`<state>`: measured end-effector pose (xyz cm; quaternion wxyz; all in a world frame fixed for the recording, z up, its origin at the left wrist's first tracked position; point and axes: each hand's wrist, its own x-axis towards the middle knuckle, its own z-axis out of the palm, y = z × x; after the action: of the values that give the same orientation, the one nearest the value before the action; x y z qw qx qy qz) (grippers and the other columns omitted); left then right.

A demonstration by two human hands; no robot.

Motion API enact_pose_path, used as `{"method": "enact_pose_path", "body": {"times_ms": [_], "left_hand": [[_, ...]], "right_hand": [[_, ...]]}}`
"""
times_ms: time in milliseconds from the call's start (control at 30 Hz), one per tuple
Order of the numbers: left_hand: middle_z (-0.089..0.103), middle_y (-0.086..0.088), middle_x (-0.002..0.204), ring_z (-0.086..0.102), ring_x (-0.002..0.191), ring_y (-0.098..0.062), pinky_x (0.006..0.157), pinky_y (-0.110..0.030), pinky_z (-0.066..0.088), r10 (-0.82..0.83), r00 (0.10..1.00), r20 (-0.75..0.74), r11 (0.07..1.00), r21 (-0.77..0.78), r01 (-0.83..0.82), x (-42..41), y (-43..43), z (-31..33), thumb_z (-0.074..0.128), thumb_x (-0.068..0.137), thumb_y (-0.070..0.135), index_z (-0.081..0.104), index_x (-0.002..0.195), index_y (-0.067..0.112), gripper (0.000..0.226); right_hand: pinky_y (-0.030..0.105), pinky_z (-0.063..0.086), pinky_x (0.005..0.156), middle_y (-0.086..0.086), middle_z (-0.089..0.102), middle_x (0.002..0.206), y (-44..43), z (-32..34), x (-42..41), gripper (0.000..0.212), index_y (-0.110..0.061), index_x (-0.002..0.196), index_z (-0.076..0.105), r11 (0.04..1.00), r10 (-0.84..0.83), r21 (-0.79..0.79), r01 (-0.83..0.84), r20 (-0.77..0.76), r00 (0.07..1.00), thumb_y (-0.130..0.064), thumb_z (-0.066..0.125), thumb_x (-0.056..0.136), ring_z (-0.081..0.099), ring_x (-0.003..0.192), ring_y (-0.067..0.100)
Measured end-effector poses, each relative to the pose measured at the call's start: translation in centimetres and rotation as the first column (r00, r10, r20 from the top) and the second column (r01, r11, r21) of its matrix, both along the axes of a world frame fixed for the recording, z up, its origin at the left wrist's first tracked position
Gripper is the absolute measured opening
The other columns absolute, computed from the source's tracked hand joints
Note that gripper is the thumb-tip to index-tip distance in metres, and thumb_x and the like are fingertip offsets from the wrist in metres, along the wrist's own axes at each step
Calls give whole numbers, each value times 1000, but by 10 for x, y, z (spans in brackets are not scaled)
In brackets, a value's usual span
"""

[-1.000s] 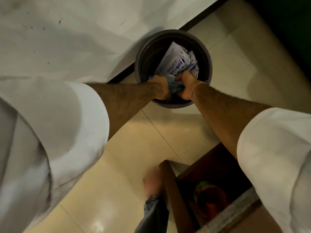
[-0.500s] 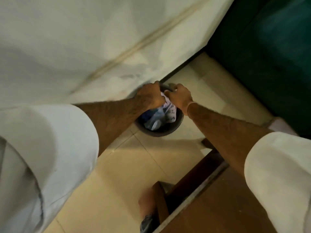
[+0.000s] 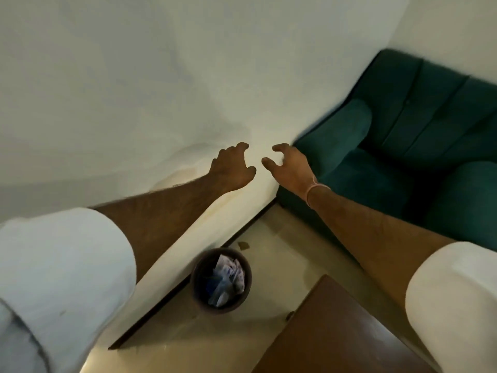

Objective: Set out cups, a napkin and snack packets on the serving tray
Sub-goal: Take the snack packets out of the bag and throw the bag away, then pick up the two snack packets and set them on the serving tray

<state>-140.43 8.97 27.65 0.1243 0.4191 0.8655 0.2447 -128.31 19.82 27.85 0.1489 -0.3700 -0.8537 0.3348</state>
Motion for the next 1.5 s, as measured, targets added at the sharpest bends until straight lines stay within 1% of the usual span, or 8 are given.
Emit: {"method": "enact_pose_path", "body": {"times_ms": [233,400,567,633,867,1100,1333,1500], "left_hand": [[50,-10,146,43,136,-30,108,-46,40,-37,995,-98,988,149,52,56,7,184,66,89,33,37,150,18,69],[51,-8,145,43,135,-29,108,-46,40,-63,984,-168,972,212,98,119,6,293,66,89,34,37,150,20,69],[50,-8,146,44,135,-30,107,-47,41,-68,974,-217,959,256,124,206,-6,377,66,88,35,37,150,19,70],[49,-8,147,42,136,-30,107,-47,40,-68,971,-228,959,253,126,243,-14,398,66,89,35,36,150,20,71],[46,-9,147,37,138,-30,108,-48,39,-55,971,-232,950,286,122,371,-37,444,67,87,34,35,150,21,72],[45,-9,149,36,139,-30,109,-48,38,-141,957,-256,937,279,212,458,-28,465,67,88,35,35,151,20,72],[48,-11,147,41,137,-31,109,-49,40,-315,912,-262,894,241,378,530,15,459,68,87,33,35,151,19,74],[50,-10,145,45,134,-29,107,-48,43,-442,861,-251,844,210,494,600,47,422,70,85,35,38,150,20,74]], "right_hand": [[37,43,111,4,49,149,16,175,77,60,-17,142,49,987,-39,148,58,-128,991,-48,64,92,51,133,23],[38,42,112,4,46,150,16,274,150,60,-17,143,48,969,-50,228,90,-175,983,-47,63,92,50,134,23],[30,39,106,4,42,153,4,349,246,62,-18,144,46,948,-55,299,109,-182,982,-48,63,92,49,133,23],[30,38,107,4,40,154,-3,373,284,63,-17,144,46,938,-49,329,111,-190,980,-48,63,91,47,135,23],[37,37,111,3,39,155,-25,434,417,63,-17,145,44,908,-52,395,141,-228,972,-46,62,92,43,139,24],[40,40,112,5,40,155,-32,458,521,63,-17,144,44,878,-146,423,222,-205,968,-45,63,91,46,137,25],[45,44,109,3,40,153,-32,442,611,62,-18,142,45,843,-318,390,372,-197,927,-47,63,91,50,129,24],[45,44,110,3,39,153,-34,405,688,63,-18,143,44,817,-448,323,478,-166,878,-46,63,91,48,132,23]]}}
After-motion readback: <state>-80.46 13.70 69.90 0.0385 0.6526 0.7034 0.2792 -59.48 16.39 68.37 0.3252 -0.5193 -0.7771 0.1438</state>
